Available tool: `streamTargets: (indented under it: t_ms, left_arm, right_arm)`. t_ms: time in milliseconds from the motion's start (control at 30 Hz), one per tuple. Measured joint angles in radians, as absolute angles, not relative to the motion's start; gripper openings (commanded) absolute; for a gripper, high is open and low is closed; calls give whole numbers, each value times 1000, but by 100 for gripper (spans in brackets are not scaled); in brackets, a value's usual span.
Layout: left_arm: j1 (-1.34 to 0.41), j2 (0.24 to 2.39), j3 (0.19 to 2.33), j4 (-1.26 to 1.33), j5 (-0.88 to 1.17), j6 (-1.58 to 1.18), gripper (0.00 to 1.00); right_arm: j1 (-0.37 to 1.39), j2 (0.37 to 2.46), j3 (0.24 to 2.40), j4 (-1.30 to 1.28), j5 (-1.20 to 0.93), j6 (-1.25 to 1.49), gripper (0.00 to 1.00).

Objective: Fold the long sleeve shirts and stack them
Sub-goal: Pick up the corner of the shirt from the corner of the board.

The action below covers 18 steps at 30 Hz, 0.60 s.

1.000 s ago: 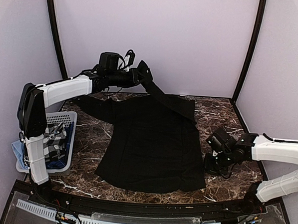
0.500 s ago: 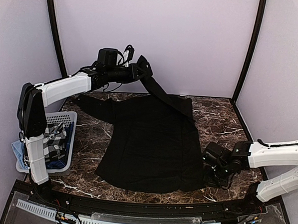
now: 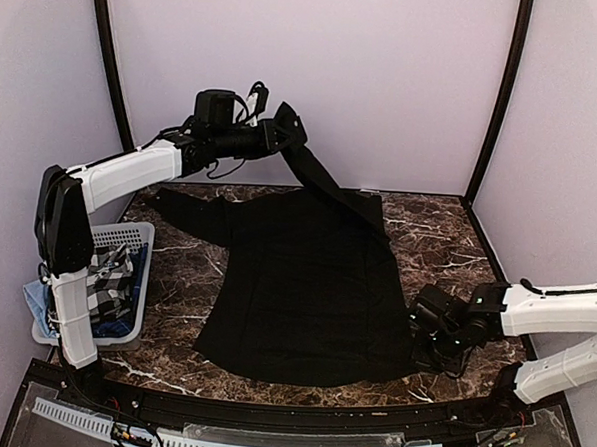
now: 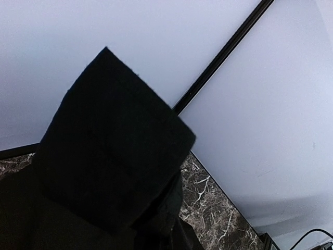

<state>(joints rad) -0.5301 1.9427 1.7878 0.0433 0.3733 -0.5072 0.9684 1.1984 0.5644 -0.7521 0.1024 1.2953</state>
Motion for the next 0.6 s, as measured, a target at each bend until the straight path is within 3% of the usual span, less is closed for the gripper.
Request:
streamTargets:
  t_ms: [300,600]
  left_arm:
    - [-533,1979,1826,65,385,-558,0]
    - [-541,2037,1908,51,355,-553,0]
  right_arm:
    - [826,936,590,-921,120,1280,0]
    - [881,1050,755,-957,148,1167,0]
